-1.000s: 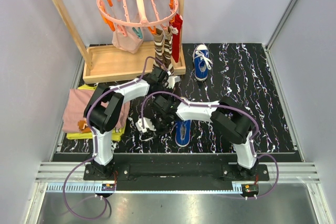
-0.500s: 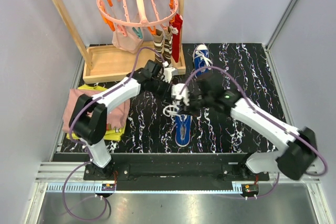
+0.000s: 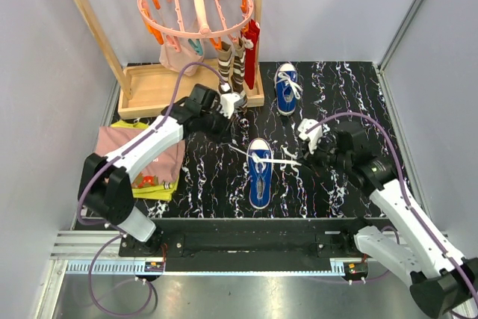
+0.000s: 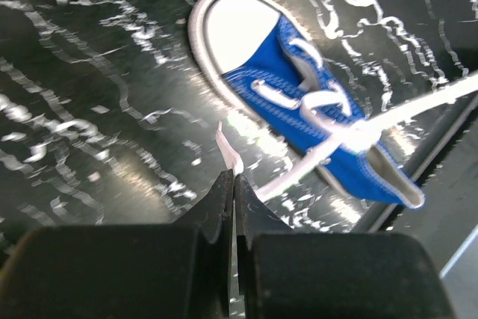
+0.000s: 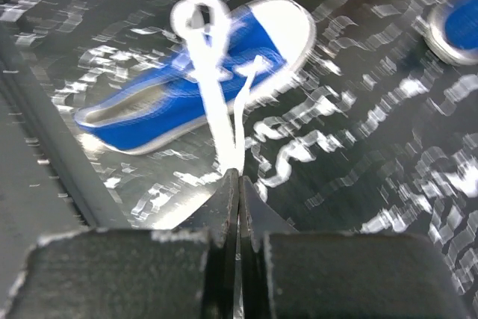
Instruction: Tie the shoes
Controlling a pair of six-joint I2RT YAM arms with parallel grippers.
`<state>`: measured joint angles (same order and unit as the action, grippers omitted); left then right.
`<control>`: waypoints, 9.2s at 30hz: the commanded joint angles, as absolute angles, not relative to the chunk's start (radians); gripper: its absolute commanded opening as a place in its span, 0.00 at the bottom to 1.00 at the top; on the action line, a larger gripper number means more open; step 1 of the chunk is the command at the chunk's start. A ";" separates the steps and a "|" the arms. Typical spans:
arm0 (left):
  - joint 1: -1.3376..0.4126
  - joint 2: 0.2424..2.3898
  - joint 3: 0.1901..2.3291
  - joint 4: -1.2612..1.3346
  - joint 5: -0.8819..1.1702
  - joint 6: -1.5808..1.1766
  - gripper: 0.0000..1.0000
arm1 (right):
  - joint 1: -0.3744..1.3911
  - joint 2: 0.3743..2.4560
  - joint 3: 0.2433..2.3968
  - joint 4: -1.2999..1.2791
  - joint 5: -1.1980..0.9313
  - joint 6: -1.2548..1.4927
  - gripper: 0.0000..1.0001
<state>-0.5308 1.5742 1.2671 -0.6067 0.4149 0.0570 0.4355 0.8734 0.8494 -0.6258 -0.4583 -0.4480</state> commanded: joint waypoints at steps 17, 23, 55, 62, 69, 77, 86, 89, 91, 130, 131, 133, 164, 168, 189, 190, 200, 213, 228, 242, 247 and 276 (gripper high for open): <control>-0.342 1.281 1.045 -0.655 0.158 0.247 0.00 | 0.328 0.778 0.698 -0.635 -0.166 -0.474 0.00; -0.325 1.200 1.005 -0.701 0.147 0.296 0.00 | 0.310 0.798 0.667 -0.635 -0.094 -0.497 0.00; -0.308 1.512 0.896 -0.621 -0.021 0.279 0.00 | 0.302 1.310 0.552 -0.328 -0.006 -0.650 0.00; -0.314 1.479 0.914 -0.638 0.029 0.302 0.00 | 0.302 1.269 0.575 -0.362 -0.060 -0.660 0.00; -0.357 1.574 0.948 -0.650 0.064 0.281 0.00 | 0.302 1.311 0.630 -0.410 -0.115 -0.657 0.00; -0.367 1.663 1.017 -0.655 0.078 0.270 0.06 | 0.304 1.359 0.675 -0.439 -0.155 -0.649 0.12; -0.364 1.589 1.071 -0.735 0.198 0.261 0.45 | 0.302 1.281 0.790 -0.538 -0.163 -0.569 0.48; -0.359 1.491 1.103 -0.775 0.230 0.271 0.55 | 0.292 1.188 0.834 -0.590 -0.169 -0.566 0.64; -0.351 1.413 1.127 -0.801 0.245 0.299 0.60 | 0.290 1.122 0.857 -0.636 -0.181 -0.578 0.76; -0.683 1.710 1.104 -0.535 0.313 0.879 0.40 | 0.287 0.996 0.765 -0.773 -0.425 -0.805 1.00; -0.684 1.715 1.104 -0.526 0.319 0.887 0.39 | 0.285 1.012 0.765 -0.772 -0.417 -0.804 1.00; -0.687 1.733 1.111 -0.526 0.327 0.905 0.38 | 0.284 1.029 0.765 -0.772 -0.407 -0.790 1.00; -0.680 1.490 0.985 -0.216 0.618 0.306 0.00 | 0.285 1.169 0.654 -0.528 -0.399 -0.856 0.84; -0.654 1.436 0.911 -0.094 0.646 0.170 0.00 | 0.285 1.232 0.676 -0.520 -0.472 -0.871 0.71; -0.615 1.433 0.862 0.083 0.749 0.003 0.00 | 0.285 1.367 0.712 -0.497 -0.359 -0.881 0.64; -0.614 1.433 0.861 0.084 0.750 0.003 0.00 | 0.284 1.349 0.716 -0.505 -0.353 -0.871 0.66; -0.614 1.436 0.862 0.089 0.765 0.020 0.00 | 0.275 1.224 0.707 -0.606 -0.341 -0.911 0.67; -0.617 1.445 0.876 0.068 0.769 0.038 0.00 | 0.278 1.459 0.747 -0.563 -0.368 -0.948 0.59; -0.649 1.391 0.874 0.003 0.795 0.199 0.00 | 0.276 1.399 1.110 -0.505 -0.547 -0.525 0.00; -0.653 1.333 0.831 -0.064 0.793 0.340 0.00 | 0.544 1.549 1.286 -0.497 -0.725 -0.247 0.00; -0.652 1.327 0.813 -0.060 0.792 0.354 0.00 | 0.577 1.591 1.290 -0.469 -0.755 -0.190 0.00; -0.653 1.336 0.790 -0.046 0.772 0.370 0.00 | 0.676 1.891 1.445 -0.388 -0.813 -0.149 0.12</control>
